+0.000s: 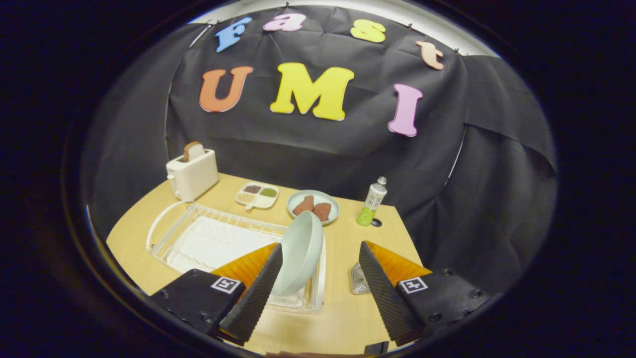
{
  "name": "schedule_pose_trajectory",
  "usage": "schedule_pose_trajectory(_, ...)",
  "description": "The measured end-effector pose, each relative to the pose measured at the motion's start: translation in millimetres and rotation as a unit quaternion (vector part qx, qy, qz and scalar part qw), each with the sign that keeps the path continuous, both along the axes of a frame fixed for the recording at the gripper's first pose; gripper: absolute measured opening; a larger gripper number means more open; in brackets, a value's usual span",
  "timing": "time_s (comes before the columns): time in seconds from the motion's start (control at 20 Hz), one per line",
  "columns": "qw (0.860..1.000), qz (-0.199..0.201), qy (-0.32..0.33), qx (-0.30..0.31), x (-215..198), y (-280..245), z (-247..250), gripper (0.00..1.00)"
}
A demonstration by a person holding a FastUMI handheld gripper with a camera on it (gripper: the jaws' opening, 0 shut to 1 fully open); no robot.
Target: Take the plate from the dish rack, then take the spoon from the basket and place it into the plate.
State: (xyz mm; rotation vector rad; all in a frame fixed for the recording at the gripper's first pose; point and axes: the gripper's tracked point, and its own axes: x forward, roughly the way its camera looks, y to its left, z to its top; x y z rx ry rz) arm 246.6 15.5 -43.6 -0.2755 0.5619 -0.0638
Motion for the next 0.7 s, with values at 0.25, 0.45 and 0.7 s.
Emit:
schedule_pose_trajectory(0.25, 0.991, -0.042, 0.126, 0.027, 43, -8, -17, 0.97)
schedule_pose_trajectory(0.45, 0.966, -0.064, 0.242, 0.066, 65, -8, -34, 0.84)
schedule_pose_trajectory(0.7, 0.948, -0.077, 0.308, 0.017, 82, -13, -53, 0.5)
